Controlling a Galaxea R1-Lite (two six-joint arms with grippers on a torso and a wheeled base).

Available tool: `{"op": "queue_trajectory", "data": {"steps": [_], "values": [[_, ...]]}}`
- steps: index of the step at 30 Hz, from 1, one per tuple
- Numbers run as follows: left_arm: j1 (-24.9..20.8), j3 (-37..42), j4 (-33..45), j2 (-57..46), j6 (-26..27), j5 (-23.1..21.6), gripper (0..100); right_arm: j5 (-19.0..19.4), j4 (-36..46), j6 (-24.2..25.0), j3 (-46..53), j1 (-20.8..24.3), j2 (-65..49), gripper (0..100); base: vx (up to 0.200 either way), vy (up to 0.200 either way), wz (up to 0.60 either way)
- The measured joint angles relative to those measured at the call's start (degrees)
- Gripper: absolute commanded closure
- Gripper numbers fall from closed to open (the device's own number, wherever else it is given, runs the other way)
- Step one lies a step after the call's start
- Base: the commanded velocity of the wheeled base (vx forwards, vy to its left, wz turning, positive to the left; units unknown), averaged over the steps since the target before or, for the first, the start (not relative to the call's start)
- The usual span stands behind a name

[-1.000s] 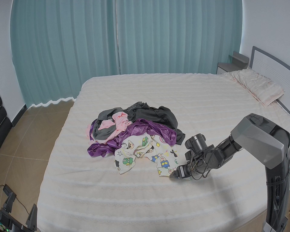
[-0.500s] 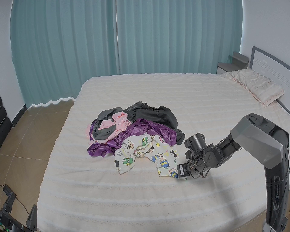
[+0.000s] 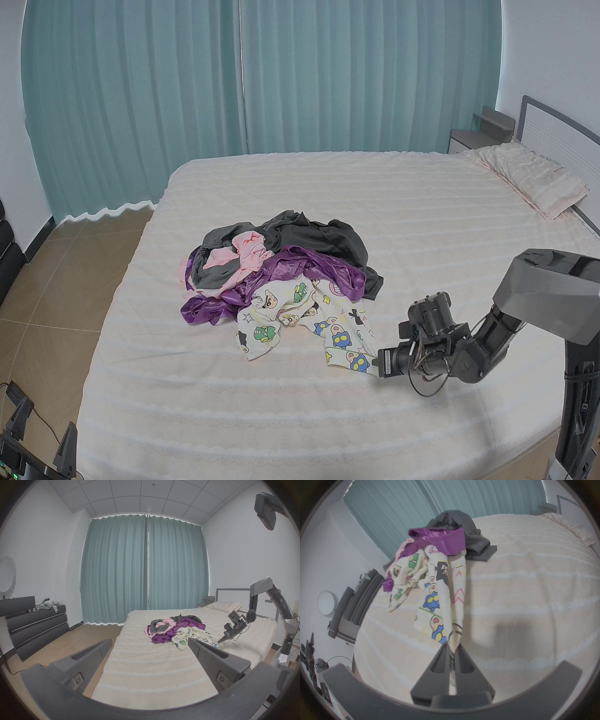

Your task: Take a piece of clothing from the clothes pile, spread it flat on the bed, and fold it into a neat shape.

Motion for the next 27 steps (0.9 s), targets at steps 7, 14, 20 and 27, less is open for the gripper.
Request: {"op": "queue_trajectory", "data": {"steps": [7, 14, 20, 27], "values": [[0.00, 0.00, -0.09, 0.00, 1.26, -0.22, 0, 2.55, -22.37, 2.90, 15.86, 1.11, -6.40, 100, 0.000, 0.000, 0.00], [-0.05, 0.00, -0.24, -0.02, 2.95, -1.80, 0, 3.56, -40.97, 5.17, 30.03, 3.07, -12.21, 100, 0.000, 0.000, 0.00], [-0.07, 0.00, -0.38, -0.02, 4.75, -3.51, 0, 3.80, -51.26, 7.02, 37.77, 5.02, -16.21, 100, 0.000, 0.000, 0.00], [-0.02, 0.00, -0.46, -0.02, 5.90, -4.33, 0, 4.02, -51.63, 8.16, 40.58, 6.46, -25.25, 100, 0.000, 0.000, 0.00]]}}
